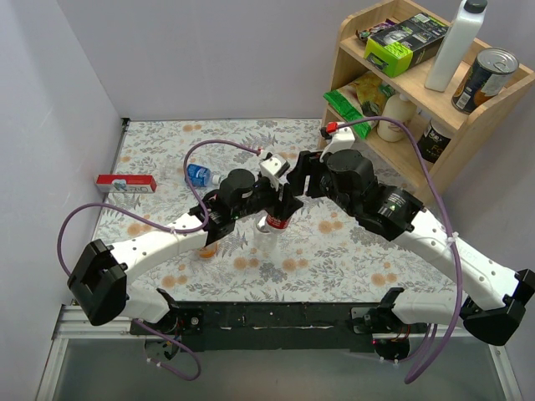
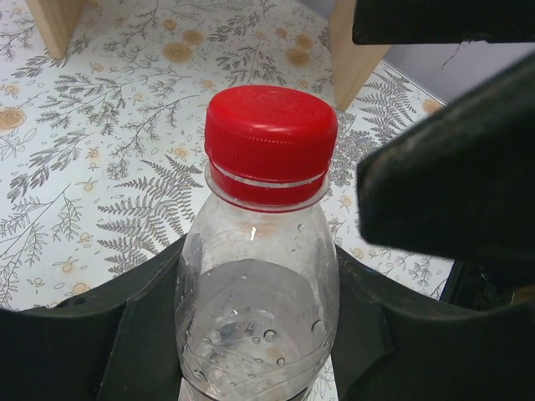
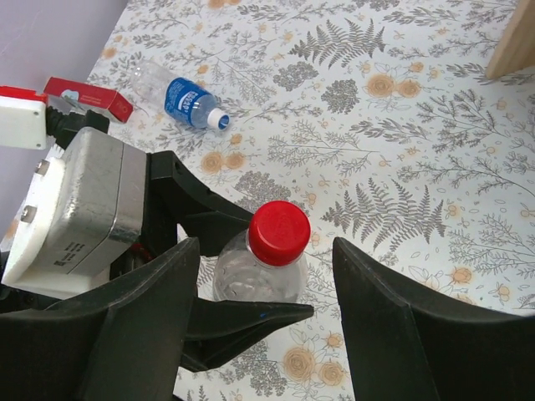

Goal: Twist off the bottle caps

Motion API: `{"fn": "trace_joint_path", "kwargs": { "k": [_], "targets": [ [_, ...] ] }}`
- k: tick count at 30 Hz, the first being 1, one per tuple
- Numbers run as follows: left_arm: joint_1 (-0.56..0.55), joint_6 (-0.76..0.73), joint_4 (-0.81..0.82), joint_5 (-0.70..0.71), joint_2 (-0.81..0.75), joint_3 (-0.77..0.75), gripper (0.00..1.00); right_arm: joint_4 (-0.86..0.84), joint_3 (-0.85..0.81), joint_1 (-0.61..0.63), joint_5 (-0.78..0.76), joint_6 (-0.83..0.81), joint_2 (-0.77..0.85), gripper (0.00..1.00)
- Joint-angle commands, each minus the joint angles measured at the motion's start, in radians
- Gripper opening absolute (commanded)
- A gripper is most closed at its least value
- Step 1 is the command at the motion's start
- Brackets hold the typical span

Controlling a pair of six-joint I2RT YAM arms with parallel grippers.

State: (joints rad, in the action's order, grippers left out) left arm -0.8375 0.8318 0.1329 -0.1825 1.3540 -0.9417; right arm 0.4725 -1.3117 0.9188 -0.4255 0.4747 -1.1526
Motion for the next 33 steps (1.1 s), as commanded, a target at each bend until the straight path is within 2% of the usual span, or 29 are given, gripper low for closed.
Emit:
{"fn": "trace_joint_path", "kwargs": {
  "k": [1, 7, 21, 33],
  "targets": [
    [-0.011, 0.006, 0.043, 0.032, -0.047, 0.001, 0.39, -0.008, 0.003, 0.006, -0.055, 0.019, 0.021, 0.70],
    [-0.020, 0.000, 0.074, 0.031, -0.073, 0.023, 0.39, -0.049, 0.040, 0.002, -0.062, 0.031, 0.042, 0.63],
    [-0.044, -0.022, 0.129, -0.020, -0.104, 0.061, 0.39, -0.164, 0.120, -0.086, 0.135, 0.064, 0.087, 0.63],
    [-0.055, -0.037, 0.125, -0.009, -0.107, 0.061, 0.39, -0.186, 0.143, -0.130, 0.252, 0.071, 0.071, 0.53]
  ]
}}
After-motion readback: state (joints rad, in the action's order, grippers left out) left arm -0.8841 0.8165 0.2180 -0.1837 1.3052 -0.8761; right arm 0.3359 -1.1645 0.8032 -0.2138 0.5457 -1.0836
